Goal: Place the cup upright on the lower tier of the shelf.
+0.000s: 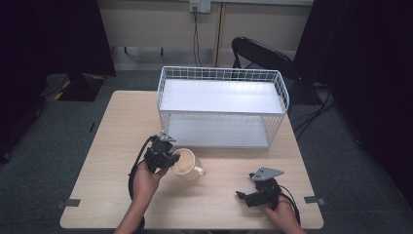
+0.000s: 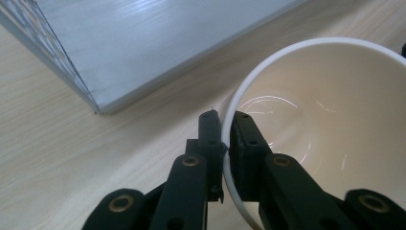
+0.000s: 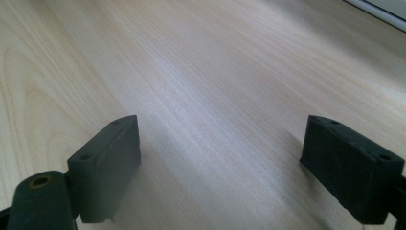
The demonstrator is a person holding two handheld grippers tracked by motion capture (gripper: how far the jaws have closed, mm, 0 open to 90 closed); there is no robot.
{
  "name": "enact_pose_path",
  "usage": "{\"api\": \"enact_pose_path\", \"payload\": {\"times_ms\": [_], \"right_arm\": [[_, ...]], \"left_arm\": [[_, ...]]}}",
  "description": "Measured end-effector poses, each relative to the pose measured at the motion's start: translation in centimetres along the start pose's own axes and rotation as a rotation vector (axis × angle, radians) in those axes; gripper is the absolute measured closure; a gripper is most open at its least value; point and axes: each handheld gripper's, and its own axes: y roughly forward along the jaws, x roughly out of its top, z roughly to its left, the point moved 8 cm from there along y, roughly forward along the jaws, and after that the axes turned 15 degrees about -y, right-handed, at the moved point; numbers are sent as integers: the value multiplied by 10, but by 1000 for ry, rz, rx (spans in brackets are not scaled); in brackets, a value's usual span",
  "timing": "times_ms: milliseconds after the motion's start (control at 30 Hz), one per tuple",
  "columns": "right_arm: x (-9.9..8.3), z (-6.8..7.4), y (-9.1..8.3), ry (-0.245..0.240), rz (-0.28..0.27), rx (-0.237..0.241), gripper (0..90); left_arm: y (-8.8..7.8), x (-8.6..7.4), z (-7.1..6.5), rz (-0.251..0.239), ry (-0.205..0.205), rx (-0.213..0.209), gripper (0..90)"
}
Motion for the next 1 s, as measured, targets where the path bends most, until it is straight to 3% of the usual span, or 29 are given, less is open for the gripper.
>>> {"api": "enact_pose_path", "payload": {"times_ms": [433, 1000], "right_arm": [[0, 0, 0, -1, 0, 0, 126], [0, 0, 0, -1, -1, 0, 126]], "left_arm": [[17, 23, -10, -71, -17, 30, 846], [36, 38, -12, -136, -59, 41, 845]]}}
